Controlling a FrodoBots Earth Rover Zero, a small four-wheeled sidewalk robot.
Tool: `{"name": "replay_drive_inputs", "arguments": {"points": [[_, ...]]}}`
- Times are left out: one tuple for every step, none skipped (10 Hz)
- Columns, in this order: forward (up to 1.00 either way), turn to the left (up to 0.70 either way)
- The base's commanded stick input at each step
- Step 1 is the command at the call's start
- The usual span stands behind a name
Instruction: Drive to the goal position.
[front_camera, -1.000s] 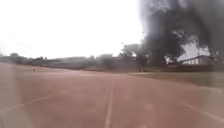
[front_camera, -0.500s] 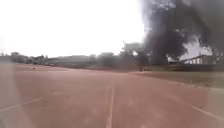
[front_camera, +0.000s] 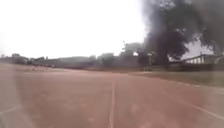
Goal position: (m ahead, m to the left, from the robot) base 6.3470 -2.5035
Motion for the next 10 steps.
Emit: {"name": "replay_drive_inputs", "arguments": {"points": [[0.70, 0.00], [0.70, 0.00], [0.70, 0.00], [0.70, 0.00], [0.70, 0.00], [0.70, 0.00], [0.70, 0.00], [0.70, 0.00], [0.70, 0.00], [0.70, 0.00]]}}
